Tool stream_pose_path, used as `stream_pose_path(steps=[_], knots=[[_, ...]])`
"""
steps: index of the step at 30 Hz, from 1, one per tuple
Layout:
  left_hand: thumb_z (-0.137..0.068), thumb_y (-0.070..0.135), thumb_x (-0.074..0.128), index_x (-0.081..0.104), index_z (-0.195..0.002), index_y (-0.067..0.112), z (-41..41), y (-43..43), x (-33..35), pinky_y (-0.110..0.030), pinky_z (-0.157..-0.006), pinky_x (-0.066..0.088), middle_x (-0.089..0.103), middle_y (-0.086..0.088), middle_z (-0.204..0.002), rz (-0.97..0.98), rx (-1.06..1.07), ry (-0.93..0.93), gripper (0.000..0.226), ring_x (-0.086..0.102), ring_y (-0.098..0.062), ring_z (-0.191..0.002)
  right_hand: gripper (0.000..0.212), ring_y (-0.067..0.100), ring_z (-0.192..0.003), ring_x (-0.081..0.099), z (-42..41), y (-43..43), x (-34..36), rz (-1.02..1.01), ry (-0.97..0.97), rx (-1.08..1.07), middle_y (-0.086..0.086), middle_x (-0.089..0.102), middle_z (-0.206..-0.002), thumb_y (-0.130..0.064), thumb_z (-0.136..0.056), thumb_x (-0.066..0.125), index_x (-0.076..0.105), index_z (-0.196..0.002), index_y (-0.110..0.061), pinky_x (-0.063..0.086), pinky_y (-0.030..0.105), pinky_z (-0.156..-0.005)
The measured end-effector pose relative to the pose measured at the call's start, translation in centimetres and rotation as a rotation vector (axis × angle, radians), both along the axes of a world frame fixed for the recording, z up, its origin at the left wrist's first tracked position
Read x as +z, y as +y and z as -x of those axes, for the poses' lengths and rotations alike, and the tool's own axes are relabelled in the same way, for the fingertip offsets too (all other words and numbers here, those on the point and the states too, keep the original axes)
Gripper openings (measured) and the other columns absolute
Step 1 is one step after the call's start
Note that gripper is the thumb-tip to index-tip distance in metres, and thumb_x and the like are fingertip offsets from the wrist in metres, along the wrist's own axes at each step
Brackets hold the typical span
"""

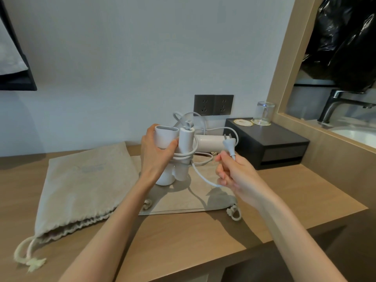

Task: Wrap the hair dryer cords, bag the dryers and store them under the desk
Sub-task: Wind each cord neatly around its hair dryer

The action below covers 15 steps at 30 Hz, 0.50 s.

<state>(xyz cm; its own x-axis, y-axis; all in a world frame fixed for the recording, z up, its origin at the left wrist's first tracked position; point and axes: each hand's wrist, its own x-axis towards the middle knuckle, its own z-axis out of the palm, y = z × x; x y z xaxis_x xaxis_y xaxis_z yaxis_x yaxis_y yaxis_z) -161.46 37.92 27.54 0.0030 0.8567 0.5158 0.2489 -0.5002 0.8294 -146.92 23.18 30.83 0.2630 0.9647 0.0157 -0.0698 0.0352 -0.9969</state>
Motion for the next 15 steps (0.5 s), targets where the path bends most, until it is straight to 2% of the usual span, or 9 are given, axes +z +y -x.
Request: stream_pose_path(steps=[2,4,7,10,12,15], knots=[[-0.078,0.031,0.069,0.045,-0.122,0.021,0.0,0.0,0.0,-0.026,-0.079,0.037,0.05,0.0,-0.113,0.003,-0.019,0.002,0.051,0.049,-0.018,-0.103,0.033,0.004,-0.034,0.031,-0.1,0.3,0.4,0.002,-0.012,-0.027,0.006,0.048,-0.063,-0.026,-0.103,0.032,0.056,-0.105,-0.002,0.036,0.018,-0.042],[-0.077,0.033,0.07,0.044,-0.123,0.021,0.0,0.0,0.1,-0.026,-0.079,0.036,0.05,-0.001,-0.115,0.009,-0.02,0.008,0.054,0.049,-0.016,-0.103,0.034,0.005,-0.04,0.032,0.2,0.7,0.8,0.002,-0.079,-0.027,0.005,0.058,-0.076,-0.029,-0.103,0.033,0.059,-0.114,-0.01,0.035,0.018,-0.042],[-0.077,0.034,0.071,0.043,-0.12,0.023,0.0,0.0,0.2,-0.025,-0.08,0.035,0.049,0.002,-0.116,0.01,-0.016,0.009,0.052,0.047,-0.013,-0.101,0.033,0.005,-0.047,0.037,0.8,1.0,2.0,-0.005,-0.146,-0.005,0.003,0.064,-0.086,-0.031,-0.102,0.035,0.061,-0.113,-0.014,0.033,0.017,-0.041],[-0.078,0.031,0.071,0.041,-0.114,0.027,0.0,-0.2,0.2,-0.024,-0.078,0.036,0.052,0.005,-0.114,0.019,-0.026,-0.012,0.047,0.05,-0.012,-0.101,0.031,0.007,-0.039,0.032,1.5,1.0,3.3,-0.098,-0.159,0.051,0.004,0.061,-0.066,-0.028,-0.103,0.034,0.058,-0.098,-0.008,0.027,0.016,-0.04],[-0.078,0.029,0.07,0.041,-0.115,0.026,0.0,-0.2,0.2,-0.024,-0.078,0.036,0.051,0.005,-0.116,0.033,-0.028,-0.031,0.048,0.05,-0.013,-0.103,0.027,0.006,-0.037,0.026,1.7,1.1,3.9,-0.124,-0.053,0.056,0.001,0.047,-0.052,-0.023,-0.103,0.035,0.053,-0.088,-0.009,0.021,0.016,-0.039],[-0.078,0.027,0.07,0.037,-0.122,0.028,0.0,-0.1,0.2,-0.028,-0.082,0.041,0.048,0.002,-0.122,0.026,-0.046,-0.04,0.055,0.051,-0.018,-0.11,0.021,0.004,-0.038,0.025,1.2,1.3,4.3,-0.076,0.086,0.098,-0.005,0.038,-0.05,-0.025,-0.099,0.044,0.05,-0.083,-0.013,0.021,0.014,-0.036]])
